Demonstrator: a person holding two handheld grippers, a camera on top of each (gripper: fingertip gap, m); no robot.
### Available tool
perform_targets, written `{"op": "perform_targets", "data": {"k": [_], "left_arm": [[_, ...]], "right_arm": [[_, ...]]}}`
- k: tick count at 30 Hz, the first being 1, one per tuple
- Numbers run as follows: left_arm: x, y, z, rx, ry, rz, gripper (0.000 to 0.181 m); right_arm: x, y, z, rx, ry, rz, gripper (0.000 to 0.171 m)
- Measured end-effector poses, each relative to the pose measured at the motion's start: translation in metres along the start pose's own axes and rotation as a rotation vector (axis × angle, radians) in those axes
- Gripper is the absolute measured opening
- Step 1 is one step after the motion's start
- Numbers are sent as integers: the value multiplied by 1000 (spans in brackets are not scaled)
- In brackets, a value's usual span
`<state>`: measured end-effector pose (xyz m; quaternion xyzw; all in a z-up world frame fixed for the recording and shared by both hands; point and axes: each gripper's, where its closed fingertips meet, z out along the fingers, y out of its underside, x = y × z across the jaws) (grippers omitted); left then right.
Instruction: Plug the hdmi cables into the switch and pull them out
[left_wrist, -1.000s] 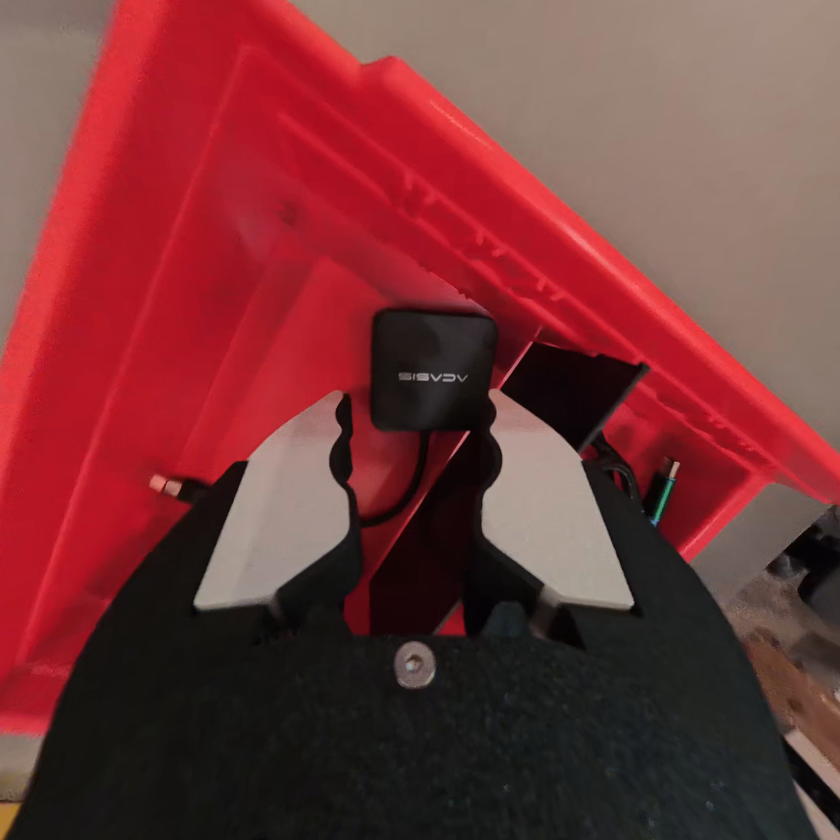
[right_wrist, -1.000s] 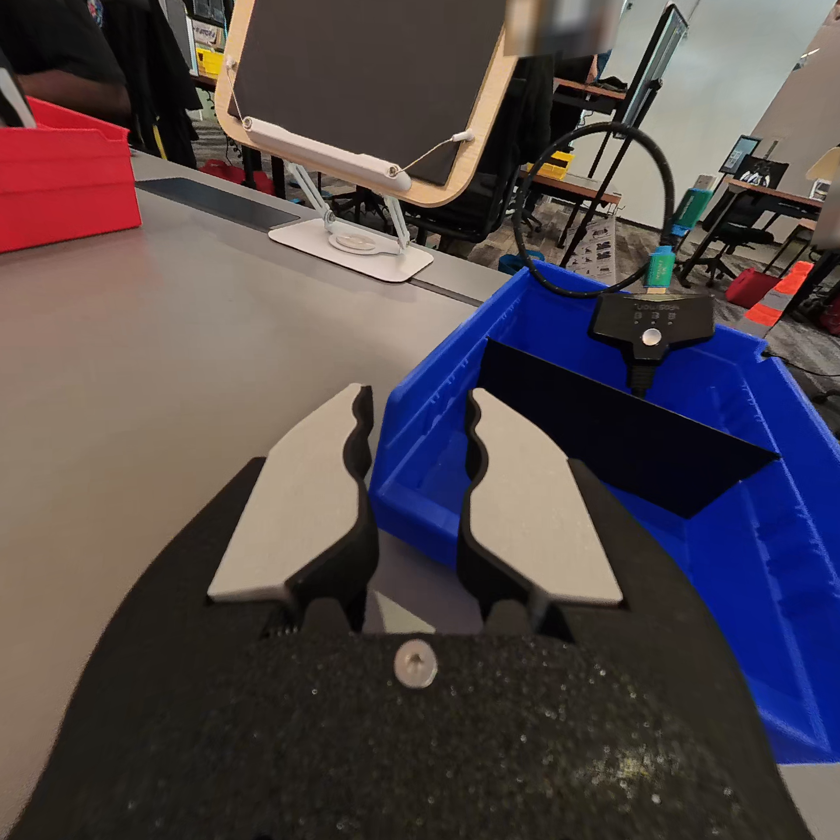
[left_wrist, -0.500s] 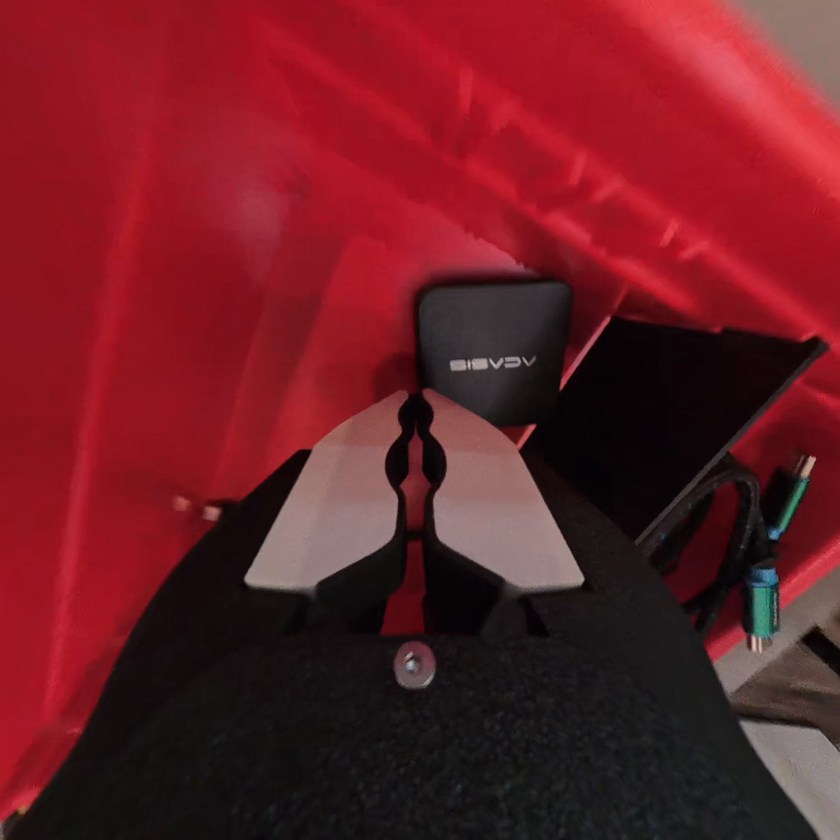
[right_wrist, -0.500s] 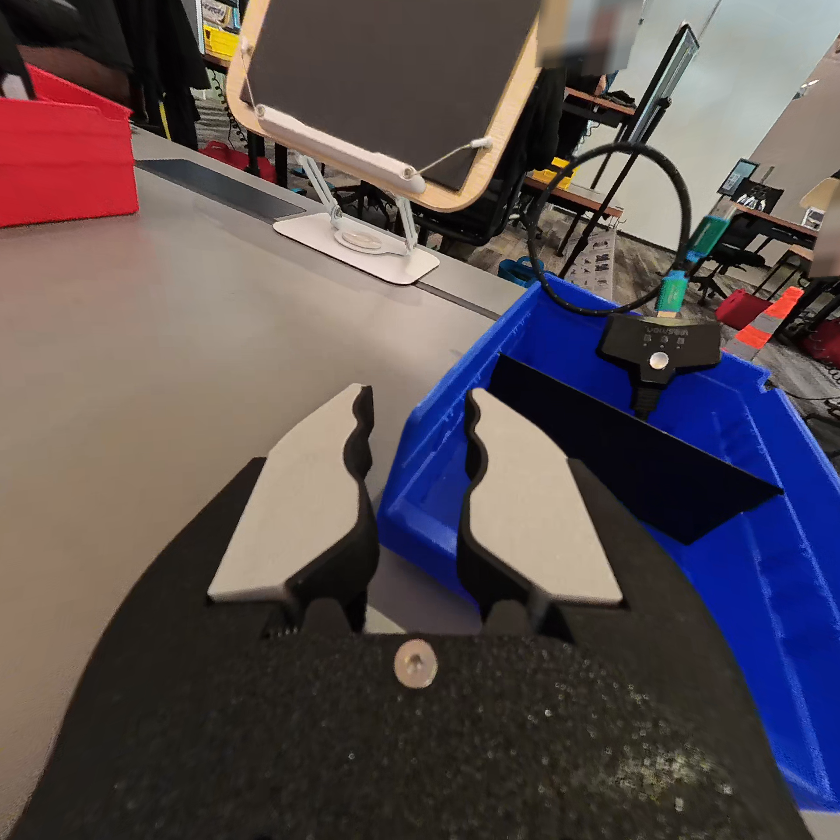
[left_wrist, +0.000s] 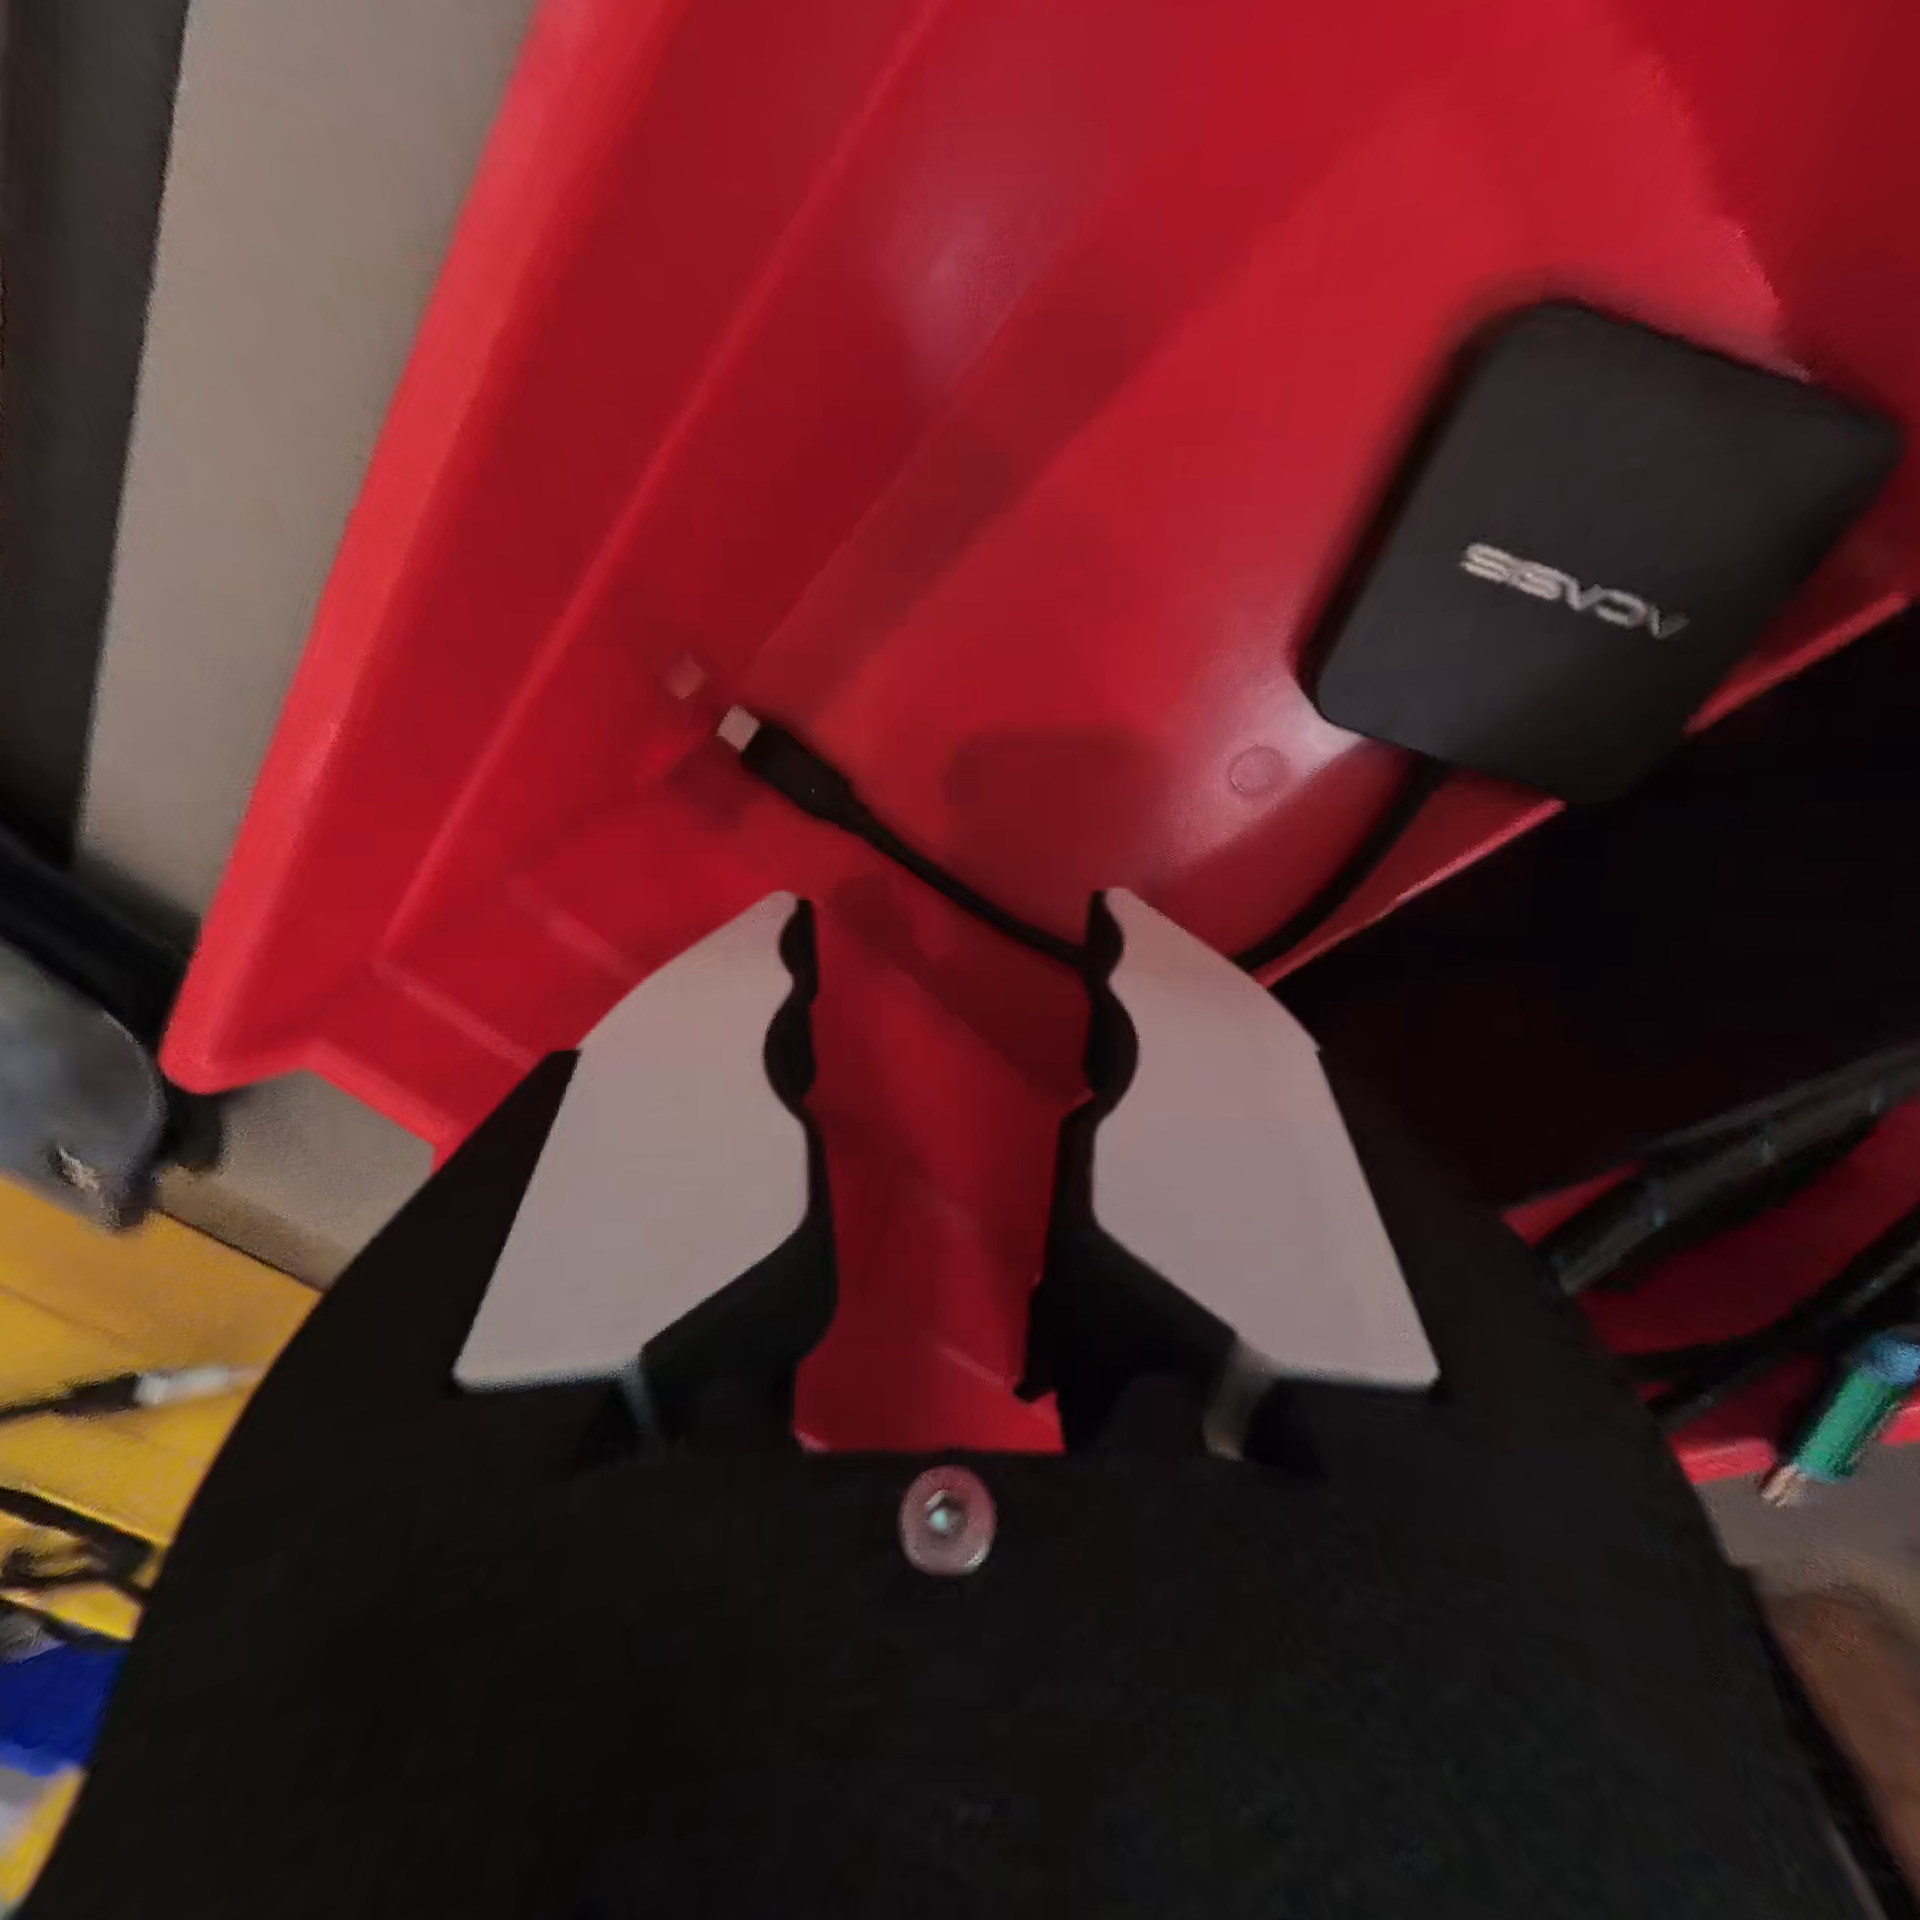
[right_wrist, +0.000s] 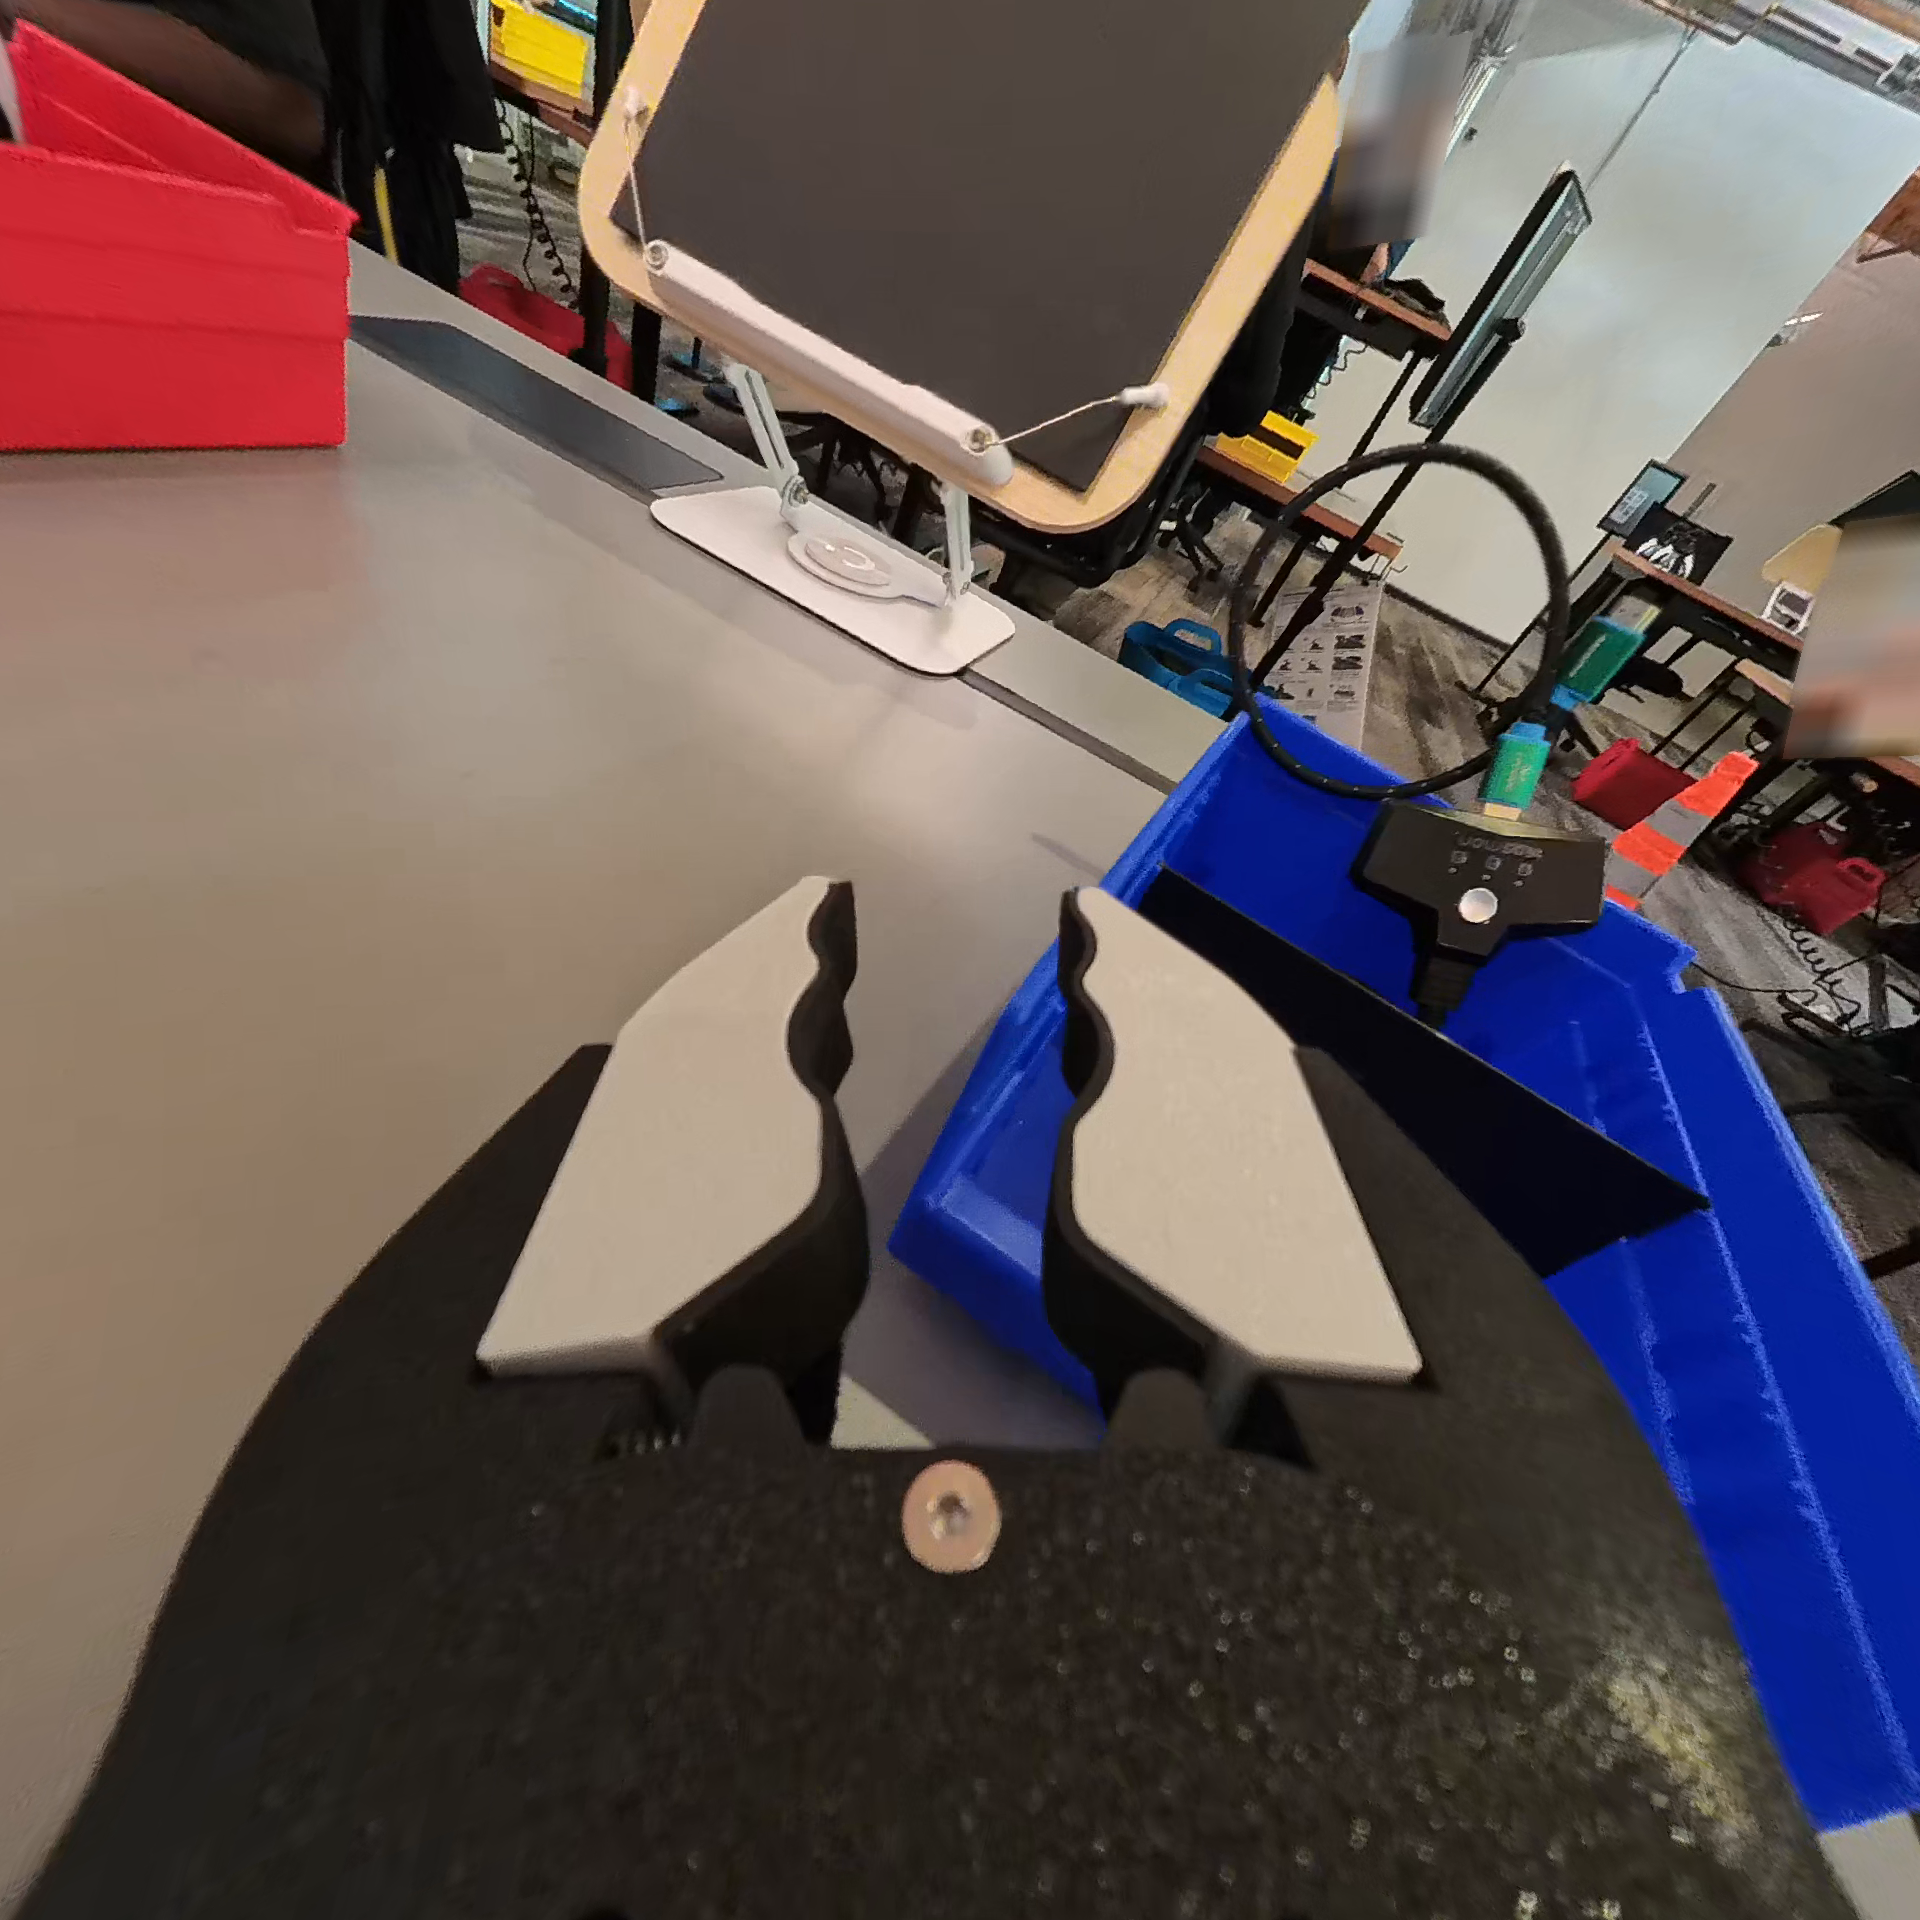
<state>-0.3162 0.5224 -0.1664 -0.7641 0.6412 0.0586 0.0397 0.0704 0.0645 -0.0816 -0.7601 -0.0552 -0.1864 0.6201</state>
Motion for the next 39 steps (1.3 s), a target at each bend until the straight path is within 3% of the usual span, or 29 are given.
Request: {"op": "perform_targets", "data": {"k": [4, 9, 11, 14, 18, 21, 26, 28, 30, 34, 37, 39], "left_arm": [[-2, 7, 12, -64, -38, -178, 41], [2, 13, 25, -184, -55, -234, 49], [9, 11, 29, -201, -37, -222, 44], [9, -13, 11, -79, -75, -160, 38], [49, -50, -18, 117, 126, 69, 38], [77, -53, -19, 139, 277, 209, 59], [90, -58, -4, 89, 455, 194, 95], [87, -62, -1, 69, 435, 201, 98], [78, -67, 1, 64, 368, 207, 87], [71, -73, 0, 55, 320, 65, 76], [63, -67, 1, 31, 252, -205, 72], [73, -62, 0, 28, 326, -349, 77]], "right_arm": [[-6, 2, 1, -4, -19, -18, 37], [-9, 7, 0, -10, -41, -27, 37], [-10, 8, -2, -12, -46, -34, 36], [-10, 10, -3, -11, -50, -42, 36], [-11, 10, -2, -8, -67, -38, 35], [-14, 10, -2, -5, -76, -55, 35], [-17, 9, -1, -11, -78, -77, 35], [-17, 8, 0, -15, -71, -85, 35], [-16, 6, 0, -19, -62, -98, 35], [-17, 4, 3, -42, -65, -126, 35], [-18, 8, 3, -88, -63, -170, 35], [-20, 9, 3, -105, -63, -177, 35]]}}
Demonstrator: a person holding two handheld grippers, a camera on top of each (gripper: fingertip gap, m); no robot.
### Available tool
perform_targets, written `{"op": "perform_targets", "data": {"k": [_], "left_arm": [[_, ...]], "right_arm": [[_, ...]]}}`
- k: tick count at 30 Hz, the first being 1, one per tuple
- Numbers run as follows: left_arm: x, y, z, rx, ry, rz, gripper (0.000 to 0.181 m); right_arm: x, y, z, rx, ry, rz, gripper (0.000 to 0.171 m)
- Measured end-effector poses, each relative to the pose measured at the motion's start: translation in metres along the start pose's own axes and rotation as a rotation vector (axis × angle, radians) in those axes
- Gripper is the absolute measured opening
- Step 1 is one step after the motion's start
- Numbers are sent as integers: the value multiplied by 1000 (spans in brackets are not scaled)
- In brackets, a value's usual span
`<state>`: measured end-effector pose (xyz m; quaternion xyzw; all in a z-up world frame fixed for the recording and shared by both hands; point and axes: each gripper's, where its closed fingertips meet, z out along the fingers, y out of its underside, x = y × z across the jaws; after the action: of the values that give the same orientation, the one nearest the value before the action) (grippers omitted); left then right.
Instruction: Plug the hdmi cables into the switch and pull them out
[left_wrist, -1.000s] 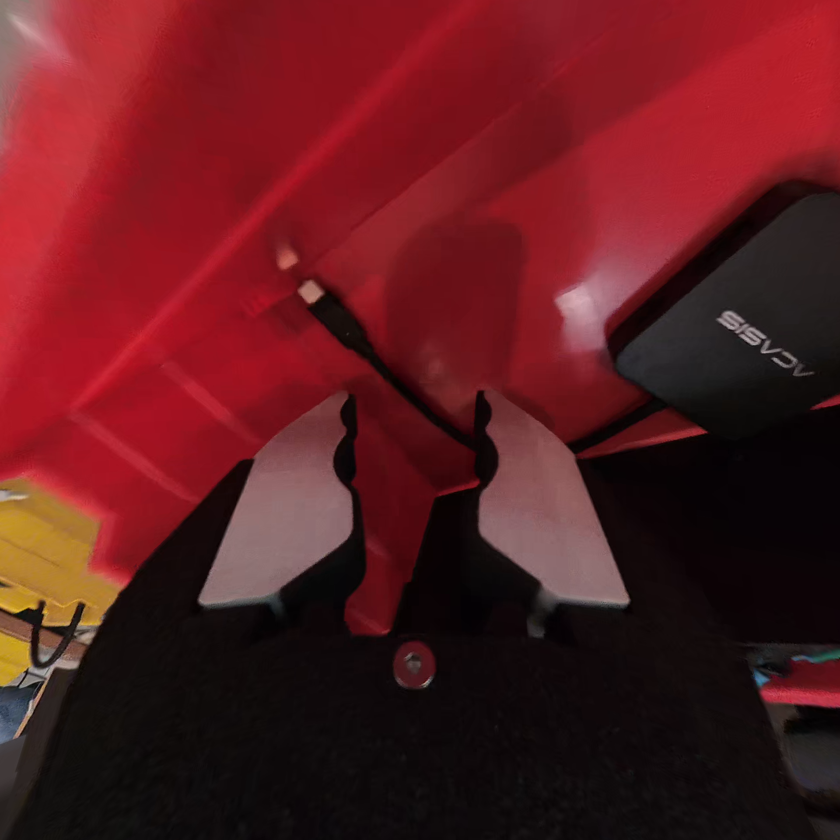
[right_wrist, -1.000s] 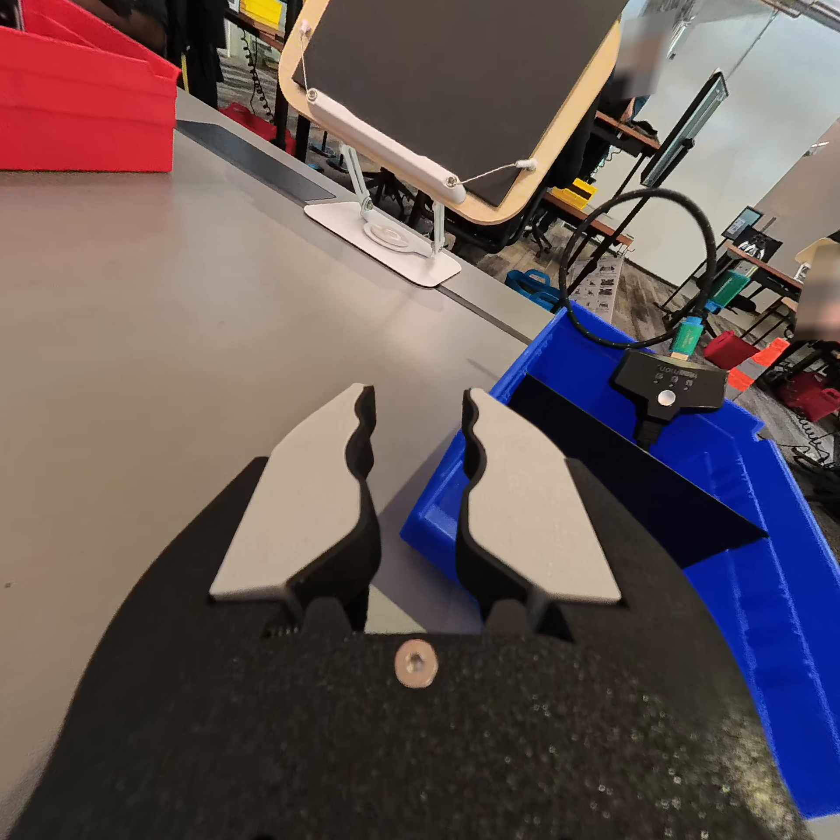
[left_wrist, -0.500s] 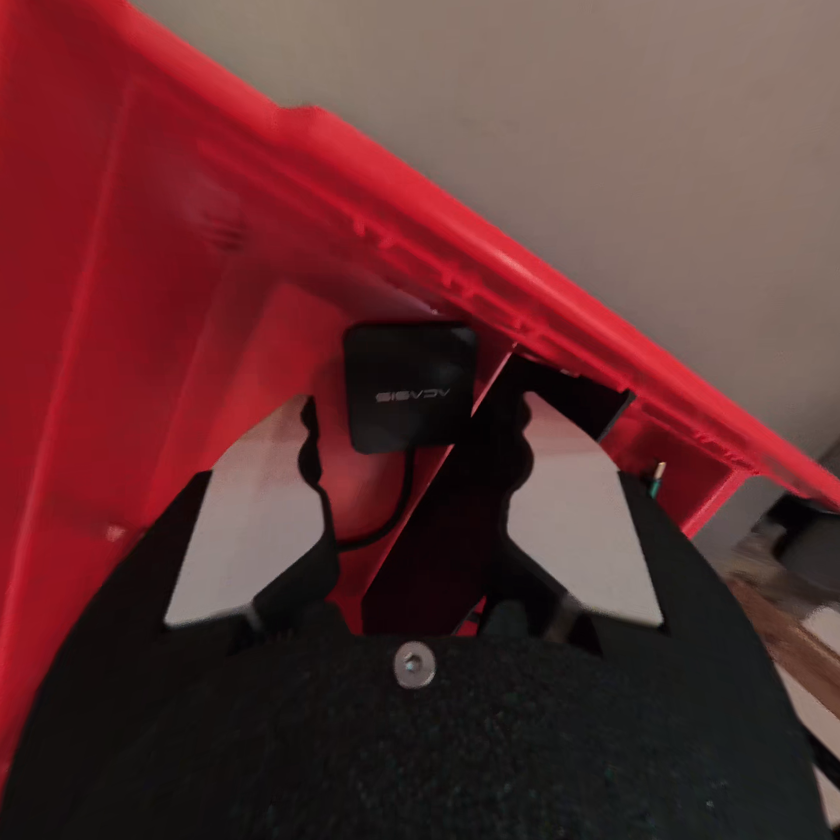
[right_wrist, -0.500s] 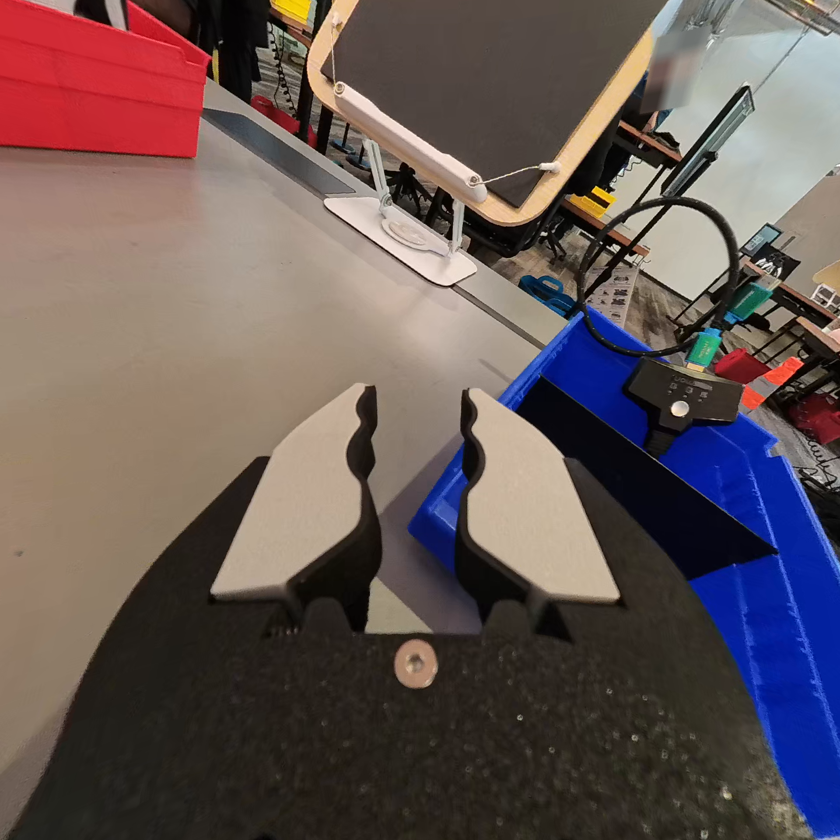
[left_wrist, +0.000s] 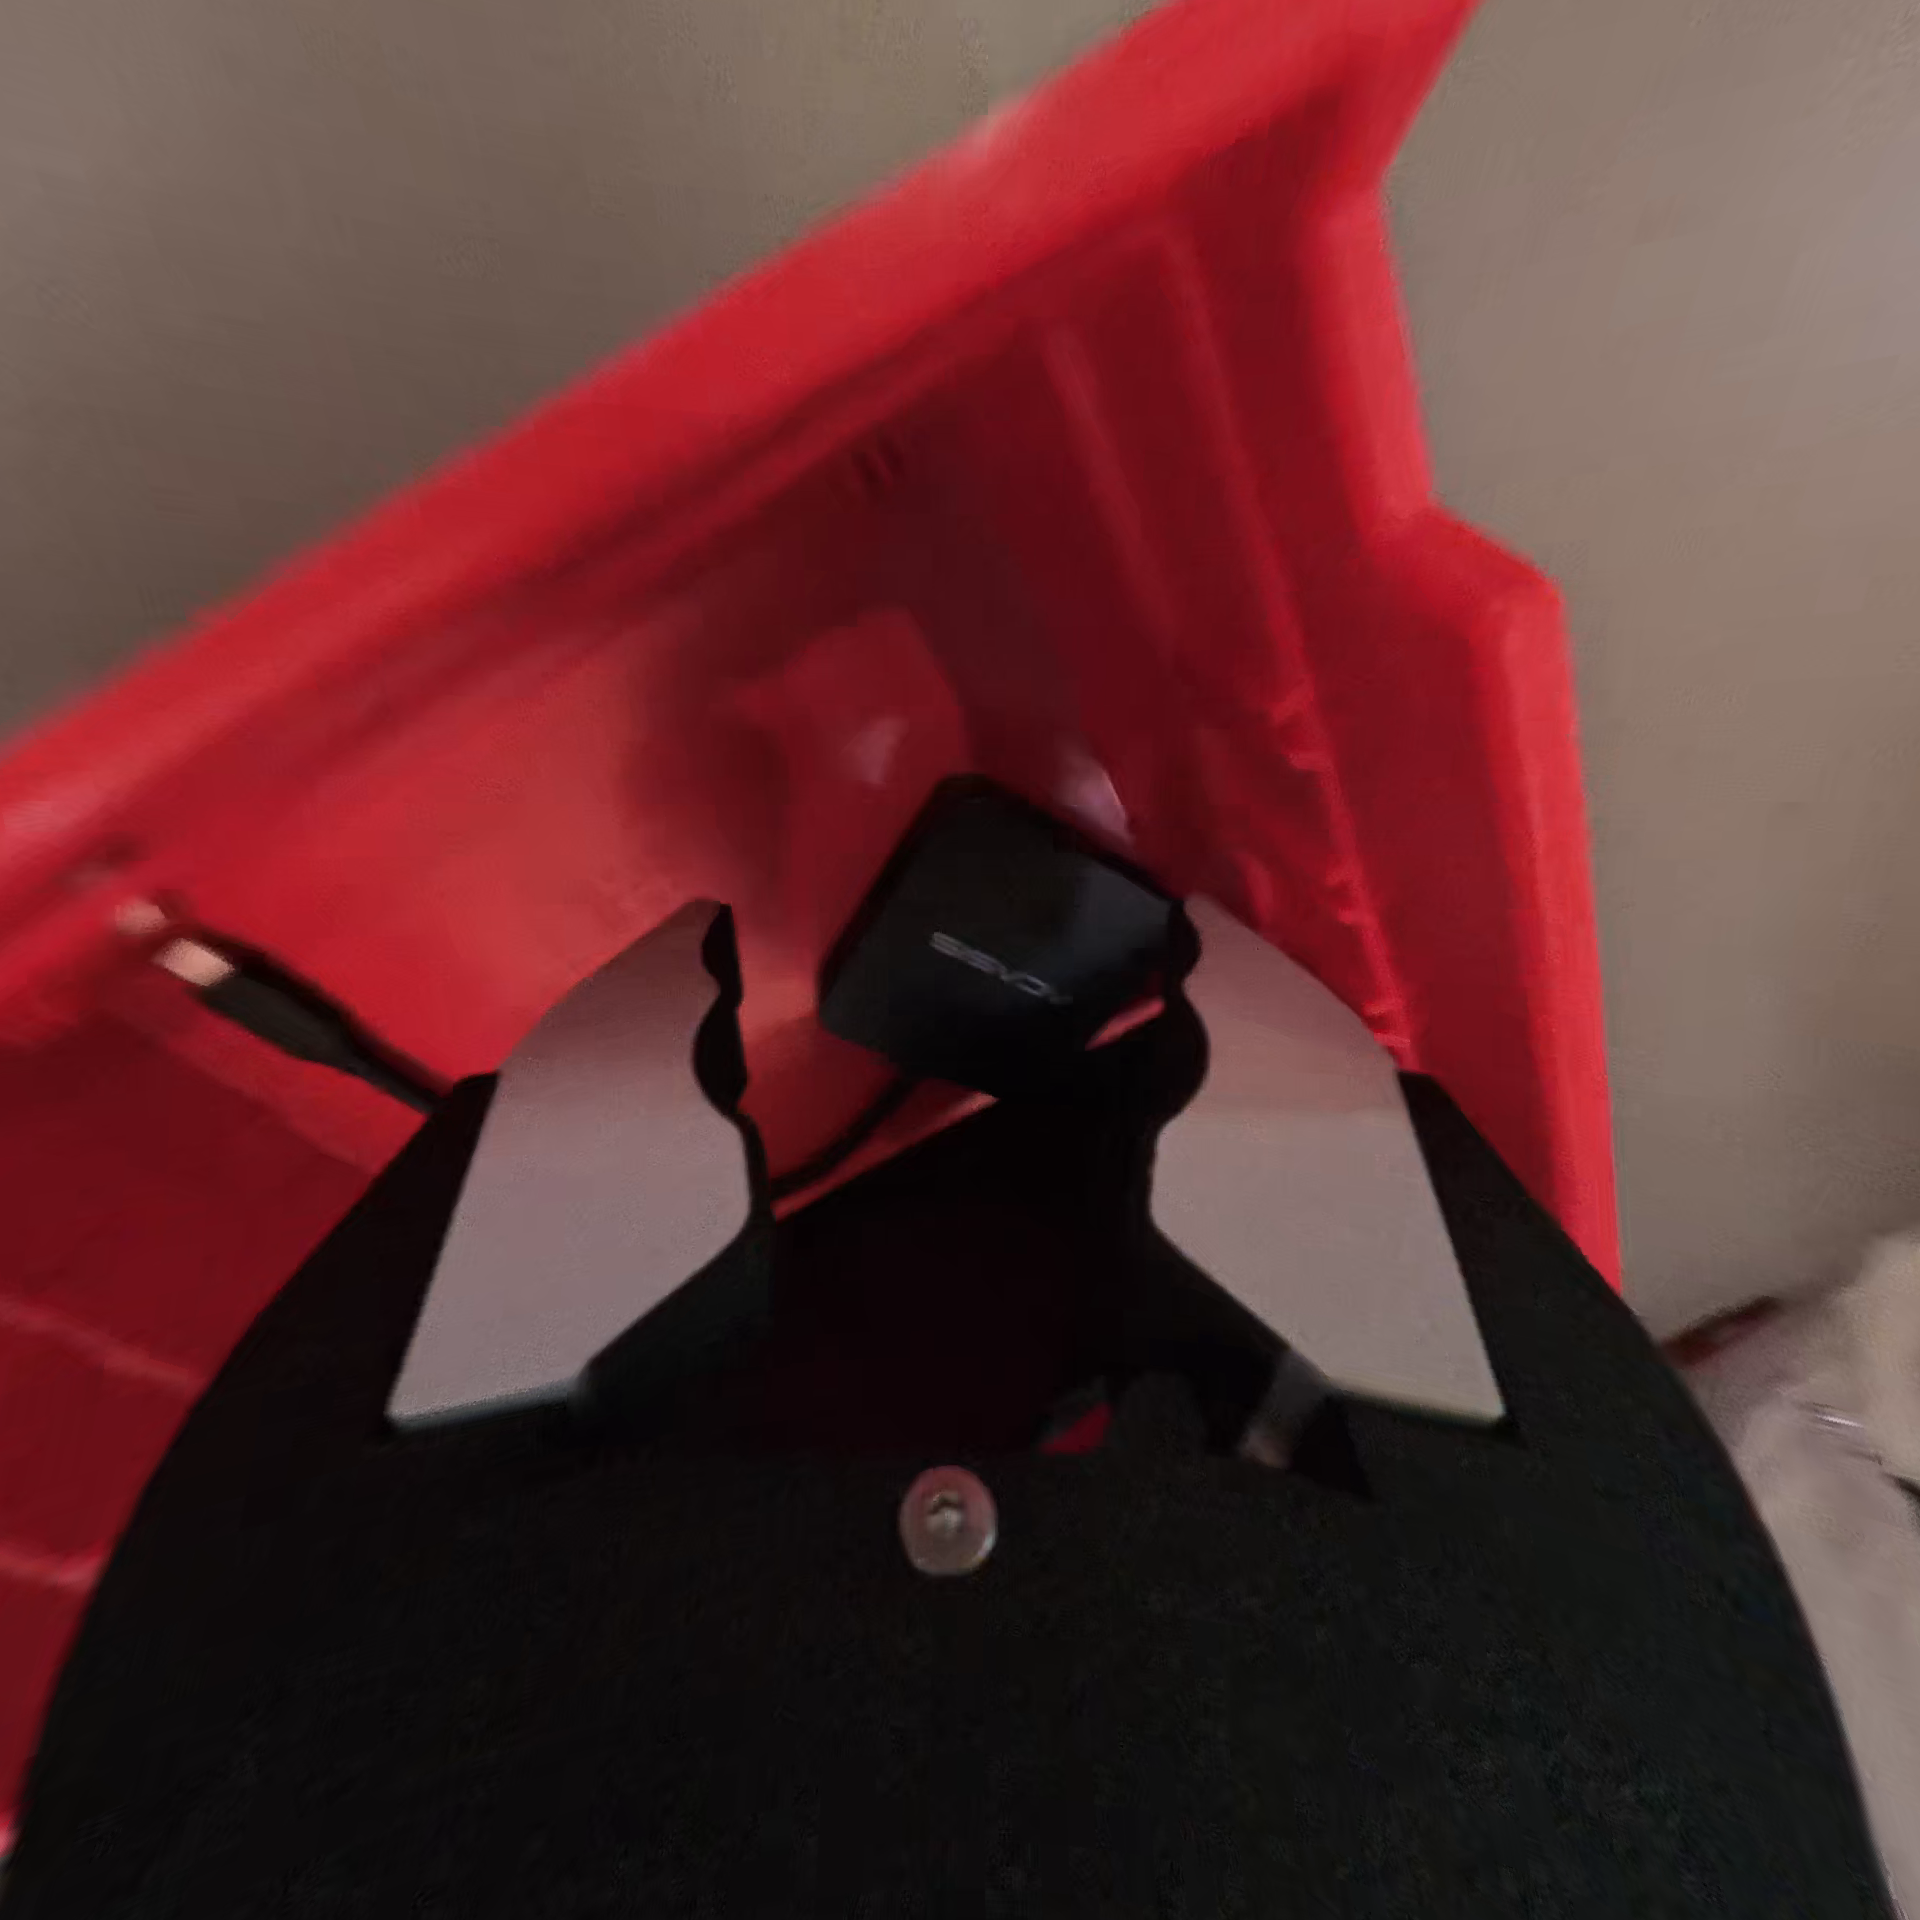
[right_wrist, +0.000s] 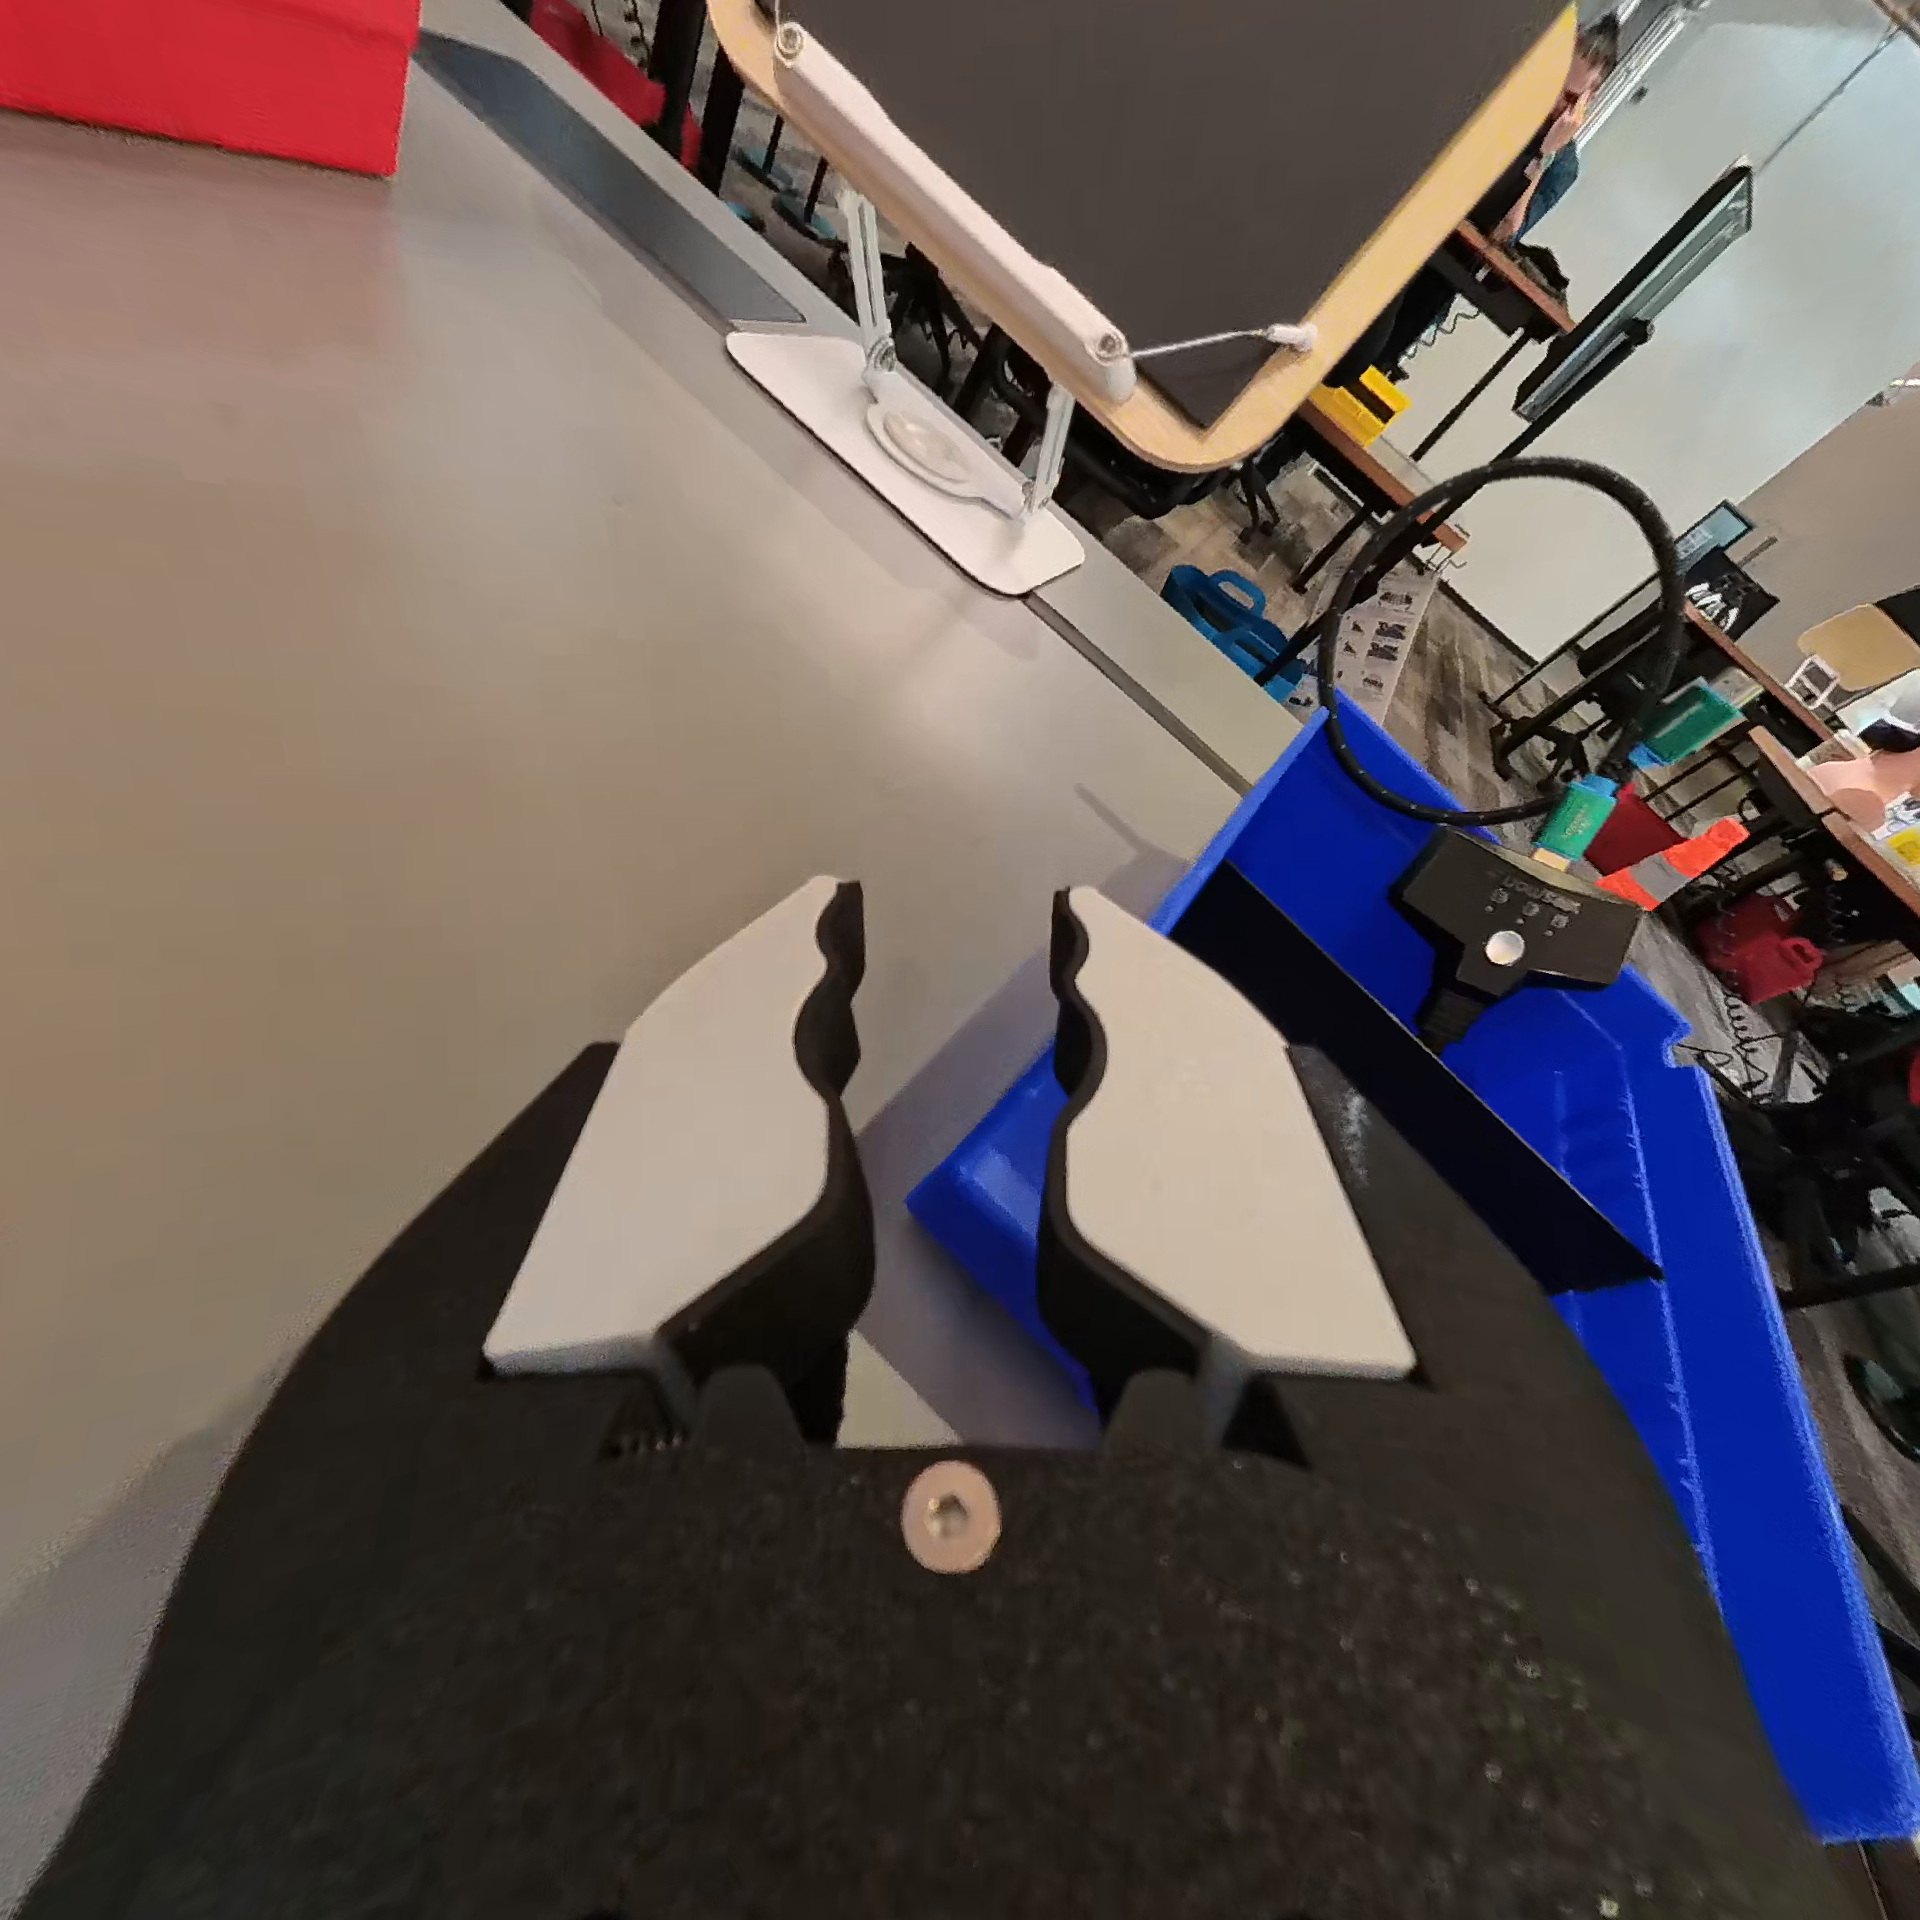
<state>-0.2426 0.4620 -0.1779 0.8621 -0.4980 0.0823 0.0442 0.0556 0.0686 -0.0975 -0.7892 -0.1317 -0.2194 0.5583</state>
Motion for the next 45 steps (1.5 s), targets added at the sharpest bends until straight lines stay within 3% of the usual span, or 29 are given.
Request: {"op": "perform_targets", "data": {"k": [3, 8, 11, 14, 18, 23, 26, 30, 35, 38, 41, 45], "left_arm": [[-5, 14, 10, -72, -15, -72, 108], [0, 29, 22, -177, 0, -83, 124], [2, 33, 24, -224, -28, -80, 122], [7, 32, 25, -238, -51, -85, 110], [26, 33, 25, -243, 3, -68, 74], [26, 35, 24, -195, 36, -62, 64], [17, 33, 17, -98, 82, -75, 30], [5, 40, 12, -32, 85, -22, 0], [16, 36, 11, 5, 166, 13, 0], [28, 34, 9, -23, 290, -32, 11], [25, 30, 6, -10, 296, -27, 23], [19, 28, 0, 14, 171, 255, 38]], "right_arm": [[-3, -2, 1, -11, -9, 8, 34], [-8, -8, 5, -18, -27, -9, 34], [-9, -14, 8, -17, -34, -34, 34], [-11, -21, 10, -10, -35, -58, 34], [-16, -26, 13, -2, -40, -80, 34], [-20, -30, 13, 10, -31, -114, 34], [-20, -30, 12, 17, -29, -109, 33], [-19, -29, 10, 19, -27, -102, 33], [-18, -32, 12, 26, -24, -100, 33], [-20, -35, 11, 29, -20, -107, 32], [-21, -40, 10, 35, -18, -117, 32], [-23, -46, 18, 48, -26, -110, 32]]}}
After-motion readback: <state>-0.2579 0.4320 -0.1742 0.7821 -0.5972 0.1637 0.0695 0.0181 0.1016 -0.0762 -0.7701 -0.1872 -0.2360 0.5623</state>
